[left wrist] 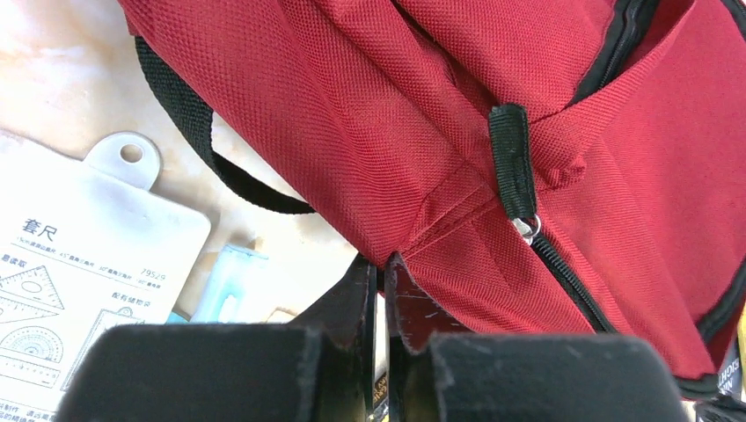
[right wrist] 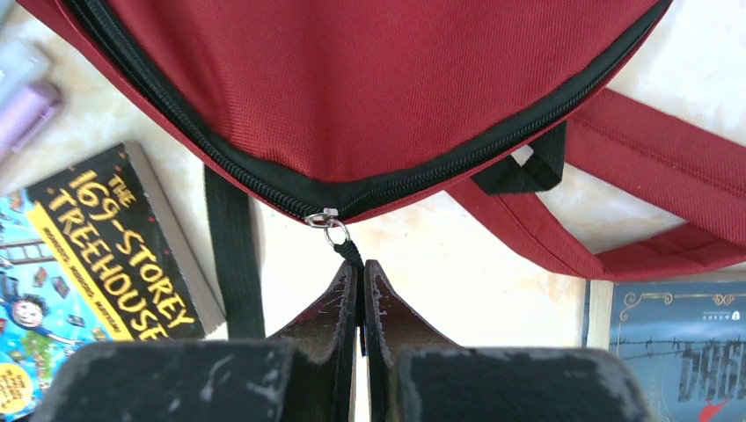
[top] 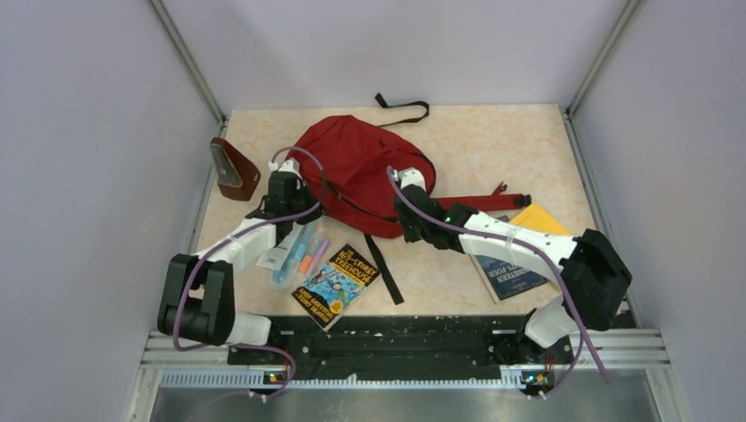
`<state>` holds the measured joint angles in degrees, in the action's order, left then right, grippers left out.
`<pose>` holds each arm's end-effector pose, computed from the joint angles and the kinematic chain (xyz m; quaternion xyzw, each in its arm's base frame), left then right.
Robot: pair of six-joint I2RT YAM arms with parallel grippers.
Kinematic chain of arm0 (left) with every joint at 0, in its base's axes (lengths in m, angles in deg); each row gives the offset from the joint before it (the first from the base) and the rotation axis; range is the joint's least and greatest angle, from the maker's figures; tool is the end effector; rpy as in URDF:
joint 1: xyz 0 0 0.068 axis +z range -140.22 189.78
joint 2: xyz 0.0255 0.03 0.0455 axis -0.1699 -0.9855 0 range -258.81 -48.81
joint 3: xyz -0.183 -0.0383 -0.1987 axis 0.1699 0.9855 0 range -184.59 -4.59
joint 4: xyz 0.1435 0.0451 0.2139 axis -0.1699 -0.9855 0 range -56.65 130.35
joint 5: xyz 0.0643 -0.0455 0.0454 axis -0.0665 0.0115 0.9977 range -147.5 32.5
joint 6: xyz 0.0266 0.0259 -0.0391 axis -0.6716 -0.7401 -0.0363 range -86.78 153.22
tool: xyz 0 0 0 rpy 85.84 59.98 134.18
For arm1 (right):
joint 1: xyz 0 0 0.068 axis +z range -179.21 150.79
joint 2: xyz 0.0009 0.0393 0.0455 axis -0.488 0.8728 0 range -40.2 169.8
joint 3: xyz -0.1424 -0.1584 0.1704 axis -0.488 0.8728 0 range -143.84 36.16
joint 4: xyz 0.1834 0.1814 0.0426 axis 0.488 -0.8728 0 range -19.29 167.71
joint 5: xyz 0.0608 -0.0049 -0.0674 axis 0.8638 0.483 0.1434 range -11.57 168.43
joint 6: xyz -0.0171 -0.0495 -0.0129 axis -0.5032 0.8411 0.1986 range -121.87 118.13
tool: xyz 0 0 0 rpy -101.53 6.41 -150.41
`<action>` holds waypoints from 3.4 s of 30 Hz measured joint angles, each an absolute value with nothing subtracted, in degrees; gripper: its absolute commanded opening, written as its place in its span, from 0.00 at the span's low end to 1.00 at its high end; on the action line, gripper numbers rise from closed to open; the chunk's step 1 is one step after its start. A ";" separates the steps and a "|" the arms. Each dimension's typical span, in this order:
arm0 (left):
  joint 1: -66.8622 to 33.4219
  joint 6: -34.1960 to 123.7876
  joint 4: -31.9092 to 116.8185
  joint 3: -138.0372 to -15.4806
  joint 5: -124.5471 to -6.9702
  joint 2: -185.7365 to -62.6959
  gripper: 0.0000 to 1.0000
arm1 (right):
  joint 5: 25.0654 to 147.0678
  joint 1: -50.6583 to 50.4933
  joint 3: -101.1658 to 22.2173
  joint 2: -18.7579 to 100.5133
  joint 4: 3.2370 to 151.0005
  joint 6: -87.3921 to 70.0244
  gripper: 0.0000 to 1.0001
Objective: Pack the student bag
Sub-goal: Unzip the student bag at the center of the board.
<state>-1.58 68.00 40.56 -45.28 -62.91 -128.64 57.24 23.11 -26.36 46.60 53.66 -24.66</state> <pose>0.2802 -0.0597 0.1965 -0.1630 0.8867 -0.2079 0.3795 0.2085 0.2489 0.2509 -0.1710 0.9050 0.0769 0.3819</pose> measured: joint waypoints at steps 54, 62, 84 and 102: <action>-35.85 38.58 60.89 -44.31 -63.87 -129.21 0.60 | 63.75 22.36 -20.81 35.76 52.74 -24.44 0.00; -36.44 37.62 60.93 -44.31 -64.24 -129.23 0.17 | 63.97 22.36 -20.83 35.76 52.83 -24.46 0.00; -36.87 39.08 61.89 -37.34 -61.40 -122.24 0.00 | 51.53 21.95 -25.68 42.47 51.04 -25.40 0.00; -36.79 41.27 45.50 -34.02 -56.07 -107.83 0.55 | 53.45 6.87 -29.49 52.00 57.16 -16.83 0.00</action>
<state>-36.79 41.27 45.50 -34.02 -56.07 -107.83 53.45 6.87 -29.49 52.00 57.16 -16.83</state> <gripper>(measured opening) 0.389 0.006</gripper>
